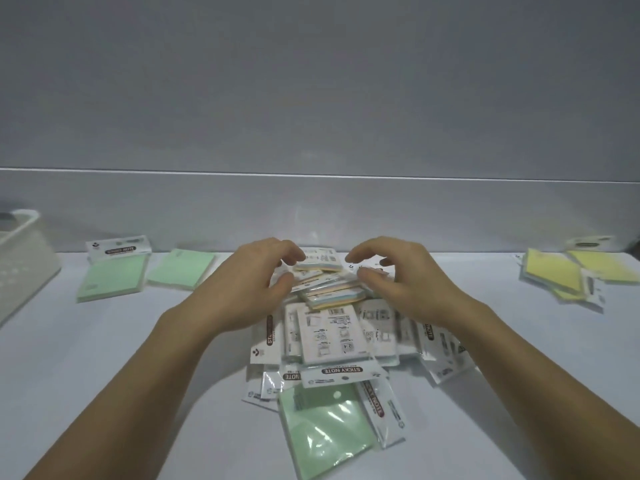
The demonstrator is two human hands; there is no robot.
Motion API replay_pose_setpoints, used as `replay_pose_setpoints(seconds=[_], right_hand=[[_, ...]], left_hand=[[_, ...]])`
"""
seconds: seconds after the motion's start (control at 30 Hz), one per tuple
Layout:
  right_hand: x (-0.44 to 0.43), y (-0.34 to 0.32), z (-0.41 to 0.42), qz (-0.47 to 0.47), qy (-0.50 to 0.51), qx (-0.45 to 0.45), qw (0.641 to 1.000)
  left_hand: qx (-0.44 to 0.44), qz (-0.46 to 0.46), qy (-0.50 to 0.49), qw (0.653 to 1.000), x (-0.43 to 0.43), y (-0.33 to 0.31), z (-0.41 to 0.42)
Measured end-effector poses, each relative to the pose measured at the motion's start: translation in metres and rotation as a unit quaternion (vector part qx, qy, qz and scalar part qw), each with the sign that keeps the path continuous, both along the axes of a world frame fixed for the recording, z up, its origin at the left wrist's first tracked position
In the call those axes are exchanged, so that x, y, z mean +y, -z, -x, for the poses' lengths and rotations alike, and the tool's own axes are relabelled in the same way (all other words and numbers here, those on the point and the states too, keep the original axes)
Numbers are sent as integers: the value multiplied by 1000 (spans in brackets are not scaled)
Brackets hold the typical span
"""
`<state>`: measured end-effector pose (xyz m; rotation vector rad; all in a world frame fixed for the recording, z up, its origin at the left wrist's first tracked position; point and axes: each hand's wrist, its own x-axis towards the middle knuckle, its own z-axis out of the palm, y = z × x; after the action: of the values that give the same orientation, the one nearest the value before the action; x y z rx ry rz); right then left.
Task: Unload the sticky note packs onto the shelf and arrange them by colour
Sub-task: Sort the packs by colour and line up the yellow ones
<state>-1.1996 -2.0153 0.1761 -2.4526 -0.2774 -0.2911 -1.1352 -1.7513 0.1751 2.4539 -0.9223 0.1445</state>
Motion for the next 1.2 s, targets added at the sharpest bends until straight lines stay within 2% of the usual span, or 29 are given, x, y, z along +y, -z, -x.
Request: replay_pose_setpoints(seconds=[0.13, 0.23, 0.43, 0.53, 0.63, 0.73, 0.8, 0.87, 0.97, 1.03, 1.1, 1.2], right_hand=[[3, 10, 4, -24, -14, -4, 1000], [4, 14, 8, 6, -36, 4, 999], [8, 16, 12, 43, -50, 14, 998], [12, 19, 11, 55, -33, -10, 998], [12, 19, 10, 58, -4, -46, 997], [10, 15, 10, -6, 46, -88, 995], [8, 12, 10, -51, 67, -112, 990], [6, 10, 10, -75, 75, -117, 987], [7, 12, 10, -107, 79, -108, 985], [7, 11, 9, -162, 83, -97, 979], [5, 10, 8, -225, 97, -86, 966], [2, 10, 6, -270, 108, -70, 954]], left_hand=[[3, -5, 52, 999, -9, 3, 13], [5, -25, 89, 996, -18, 11, 18], [-15, 12, 97, 995, -14, 23, 14], [-30, 75, 83, 993, -11, 26, 8], [-82, 136, 3, 987, -10, 31, -4], [-20, 106, -68, 992, -7, 38, -17], [43, 58, -45, 996, -5, 43, -20], [66, 50, -10, 997, -3, 46, -21], [46, 30, -6, 999, -2, 47, -25], [33, 11, -6, 999, -2, 49, -27], [2, 21, -10, 1000, -3, 49, -28], [-45, 52, -35, 997, -5, 45, -25]])
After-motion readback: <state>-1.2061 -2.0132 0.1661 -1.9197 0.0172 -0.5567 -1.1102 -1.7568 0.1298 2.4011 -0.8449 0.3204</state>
